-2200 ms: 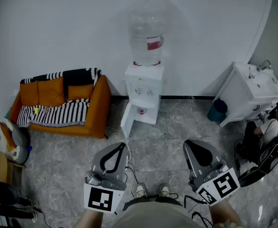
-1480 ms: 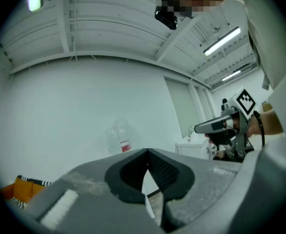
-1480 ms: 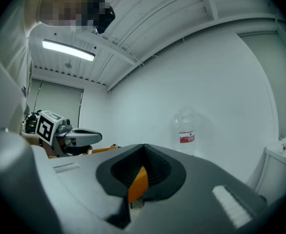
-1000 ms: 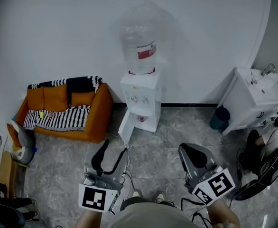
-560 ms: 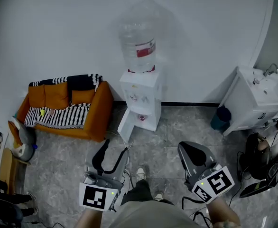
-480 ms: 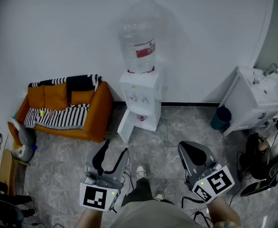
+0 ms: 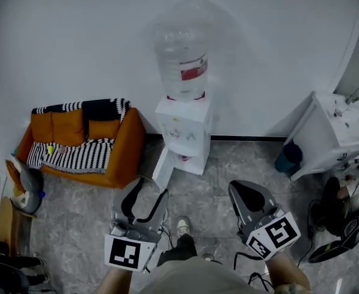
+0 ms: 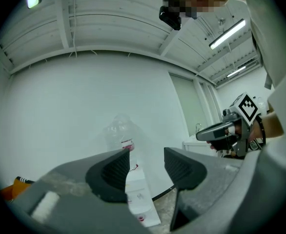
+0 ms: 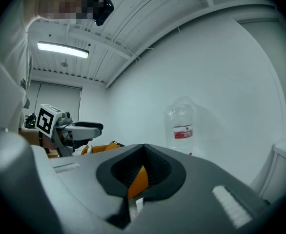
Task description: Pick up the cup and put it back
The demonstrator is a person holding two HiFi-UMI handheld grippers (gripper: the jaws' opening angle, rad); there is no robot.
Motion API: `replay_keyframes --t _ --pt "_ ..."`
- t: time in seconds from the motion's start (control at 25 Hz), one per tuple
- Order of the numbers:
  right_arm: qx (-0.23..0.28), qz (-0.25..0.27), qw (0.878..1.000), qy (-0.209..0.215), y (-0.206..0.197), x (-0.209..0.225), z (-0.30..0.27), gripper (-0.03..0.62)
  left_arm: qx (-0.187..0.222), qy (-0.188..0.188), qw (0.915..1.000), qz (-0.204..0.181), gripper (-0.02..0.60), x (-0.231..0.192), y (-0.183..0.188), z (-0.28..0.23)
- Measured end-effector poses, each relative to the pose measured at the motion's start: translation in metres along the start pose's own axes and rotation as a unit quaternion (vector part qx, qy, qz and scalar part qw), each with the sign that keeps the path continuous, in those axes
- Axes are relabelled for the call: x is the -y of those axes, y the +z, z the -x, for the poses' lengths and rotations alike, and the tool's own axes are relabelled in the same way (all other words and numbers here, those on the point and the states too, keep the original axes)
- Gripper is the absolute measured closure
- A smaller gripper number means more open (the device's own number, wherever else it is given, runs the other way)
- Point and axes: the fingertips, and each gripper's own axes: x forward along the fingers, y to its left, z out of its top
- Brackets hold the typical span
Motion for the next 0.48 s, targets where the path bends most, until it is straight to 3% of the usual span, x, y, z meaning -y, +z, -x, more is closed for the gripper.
replay_keyframes --t 0.48 --pt "-0.029 0.001 0.999 -0.014 -0.001 0.038 -0.157 0.591 -0.007 -0.005 0.9999 0.01 0.353 -0.131 -0.025 -0.099"
